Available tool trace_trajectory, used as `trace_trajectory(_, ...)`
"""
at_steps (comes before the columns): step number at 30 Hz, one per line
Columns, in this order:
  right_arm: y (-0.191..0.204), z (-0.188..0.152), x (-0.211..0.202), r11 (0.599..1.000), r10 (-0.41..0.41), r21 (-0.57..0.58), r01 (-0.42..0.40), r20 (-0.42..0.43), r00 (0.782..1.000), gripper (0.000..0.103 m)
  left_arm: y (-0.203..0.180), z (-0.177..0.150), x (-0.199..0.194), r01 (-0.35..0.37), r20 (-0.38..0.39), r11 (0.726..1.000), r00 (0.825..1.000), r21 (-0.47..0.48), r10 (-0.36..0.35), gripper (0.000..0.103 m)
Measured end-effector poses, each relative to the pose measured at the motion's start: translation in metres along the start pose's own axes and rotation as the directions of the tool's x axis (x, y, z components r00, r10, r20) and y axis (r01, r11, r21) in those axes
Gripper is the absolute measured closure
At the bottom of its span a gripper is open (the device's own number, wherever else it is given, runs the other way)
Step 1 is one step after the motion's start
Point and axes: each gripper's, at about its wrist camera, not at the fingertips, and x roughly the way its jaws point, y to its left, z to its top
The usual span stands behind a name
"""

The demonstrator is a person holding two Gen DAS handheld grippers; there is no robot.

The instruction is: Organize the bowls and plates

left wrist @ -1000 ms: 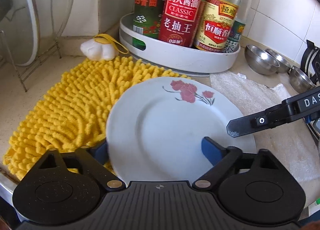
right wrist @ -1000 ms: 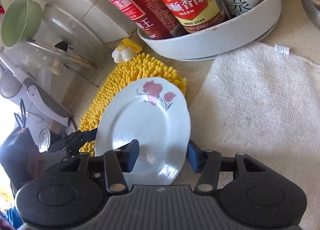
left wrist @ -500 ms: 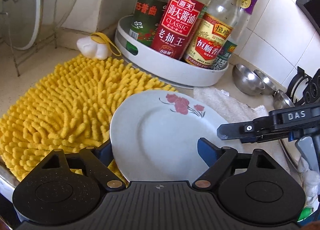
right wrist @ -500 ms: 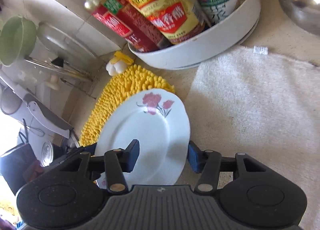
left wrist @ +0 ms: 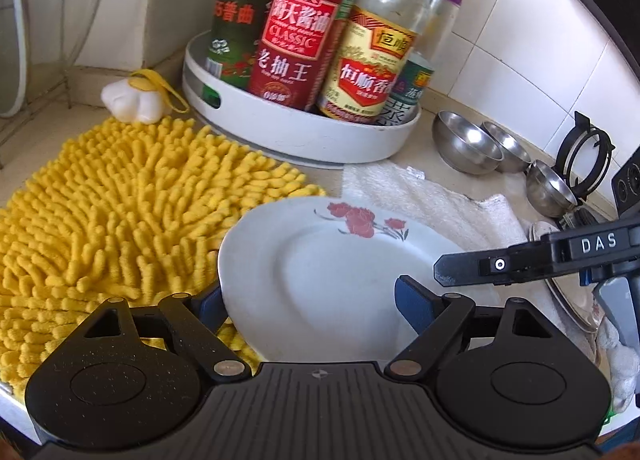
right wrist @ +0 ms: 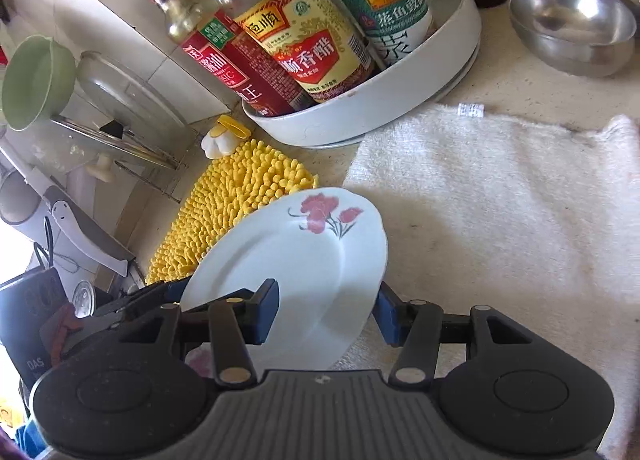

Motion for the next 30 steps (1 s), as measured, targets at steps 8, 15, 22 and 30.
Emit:
trace_trajectory(8, -0.018, -0.011, -0.010, 1.000, -0.012, -0.020, 0.012, -0.005, 1.000, 0.049, -0.032, -0.005, 0.009, -0.013, -0.024, 0.998, 1.000, 0.058, 0.014, 0.014)
trace_trajectory(15, -0.029, -0.015, -0.010, 0.999, -0.001, -0.033, 0.000, -0.051, 0.999, 0.050, -0.034, -0.007, 0.021, -0.006, -0.100, 0.999, 0.995, 0.050, 0.011, 0.013)
trace_trajectory(22, -0.032, 0.004, -0.004, 0.998, -0.022, -0.070, 0.007, -0.211, 0.977, 0.063, -0.031, 0.005, 0.024, 0.033, -0.185, 0.994, 0.983, 0.100, -0.014, 0.014)
trace_trajectory(30, -0.067, 0.002, -0.013, 0.985, 0.063, 0.173, -0.023, -0.230, 0.971, 0.075, -0.048, -0.015, 0.028, 0.019, -0.138, 0.971, 0.990, 0.239, 0.015, 0.003)
